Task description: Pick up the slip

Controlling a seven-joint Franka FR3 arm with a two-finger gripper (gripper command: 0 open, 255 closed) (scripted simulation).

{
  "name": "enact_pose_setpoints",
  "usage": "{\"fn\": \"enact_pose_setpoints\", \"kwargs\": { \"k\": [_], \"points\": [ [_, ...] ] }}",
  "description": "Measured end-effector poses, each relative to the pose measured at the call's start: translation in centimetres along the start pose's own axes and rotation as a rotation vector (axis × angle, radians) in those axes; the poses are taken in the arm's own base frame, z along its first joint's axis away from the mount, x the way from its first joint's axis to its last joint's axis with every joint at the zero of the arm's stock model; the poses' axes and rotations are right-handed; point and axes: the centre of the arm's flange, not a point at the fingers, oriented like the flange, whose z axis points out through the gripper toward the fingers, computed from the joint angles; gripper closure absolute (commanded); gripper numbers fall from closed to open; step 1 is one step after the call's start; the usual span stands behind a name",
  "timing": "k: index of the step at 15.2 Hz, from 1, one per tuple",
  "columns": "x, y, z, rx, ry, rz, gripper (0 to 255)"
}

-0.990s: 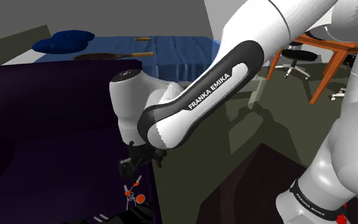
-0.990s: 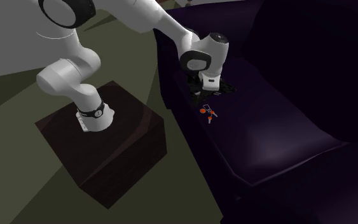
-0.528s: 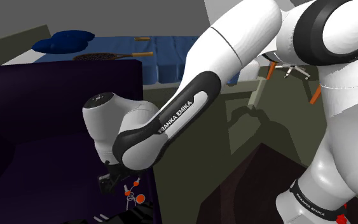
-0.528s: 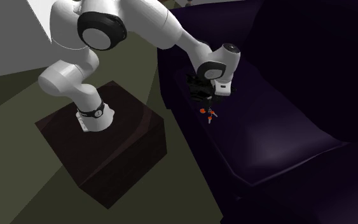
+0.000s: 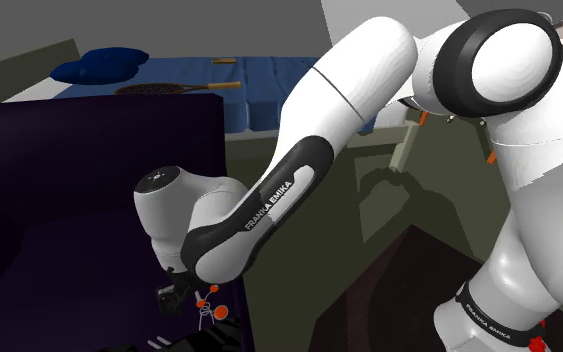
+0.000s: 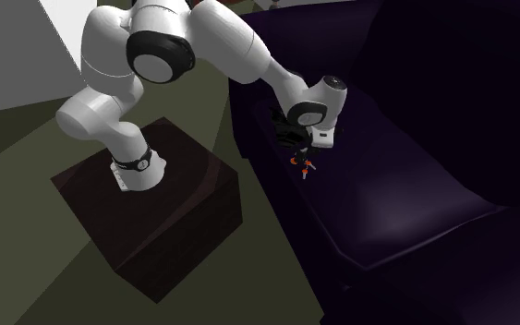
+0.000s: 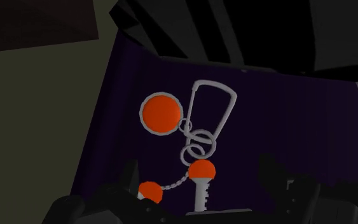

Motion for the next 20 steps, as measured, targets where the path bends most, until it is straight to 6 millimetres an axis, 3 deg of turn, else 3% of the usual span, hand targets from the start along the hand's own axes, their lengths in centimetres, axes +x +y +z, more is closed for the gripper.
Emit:
{"fn": "enact_pose_setpoints", "kwargs": {
  "k": [12,20],
  "points": [
    [0.0,-0.1,-0.6,0.004,0.003,-0.001,255],
    [-0.3,0.1,-4.5,0.001,0.001,0.000,255]
  ]
}}
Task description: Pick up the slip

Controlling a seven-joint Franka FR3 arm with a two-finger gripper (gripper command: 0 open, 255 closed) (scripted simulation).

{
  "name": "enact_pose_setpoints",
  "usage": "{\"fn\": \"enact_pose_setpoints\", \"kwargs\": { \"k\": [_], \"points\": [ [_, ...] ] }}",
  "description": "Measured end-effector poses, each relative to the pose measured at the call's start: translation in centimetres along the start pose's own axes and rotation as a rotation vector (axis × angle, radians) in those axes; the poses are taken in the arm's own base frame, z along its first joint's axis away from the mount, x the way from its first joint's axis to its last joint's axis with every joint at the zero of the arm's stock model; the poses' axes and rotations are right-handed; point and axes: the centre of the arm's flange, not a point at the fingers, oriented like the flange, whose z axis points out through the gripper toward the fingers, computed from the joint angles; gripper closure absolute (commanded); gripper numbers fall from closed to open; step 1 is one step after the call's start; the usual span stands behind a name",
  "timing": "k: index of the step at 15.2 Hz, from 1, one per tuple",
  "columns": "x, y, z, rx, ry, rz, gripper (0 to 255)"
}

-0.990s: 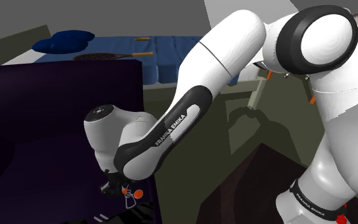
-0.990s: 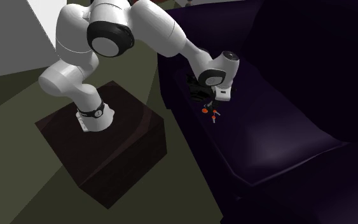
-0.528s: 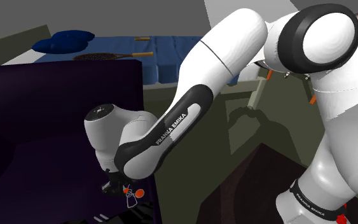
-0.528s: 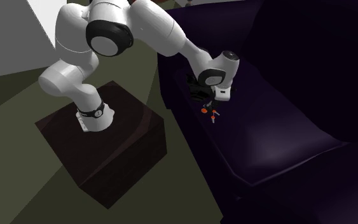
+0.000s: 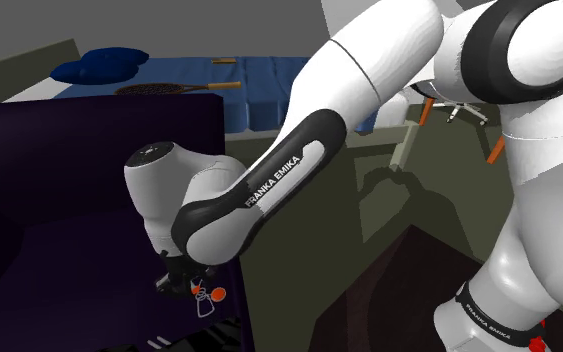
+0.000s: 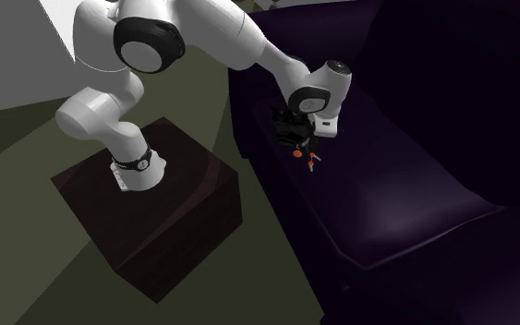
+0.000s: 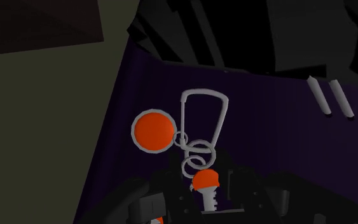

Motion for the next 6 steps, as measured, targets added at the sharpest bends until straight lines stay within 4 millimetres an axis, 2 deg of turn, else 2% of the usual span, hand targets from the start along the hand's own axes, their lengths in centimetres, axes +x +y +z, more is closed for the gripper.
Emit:
{"fn": "enact_pose_setpoints", "kwargs": {
  "k": [6],
  "points": [
    [-0.3,0.2,-3.0,0.000,0.000,0.000,255]
  ]
}}
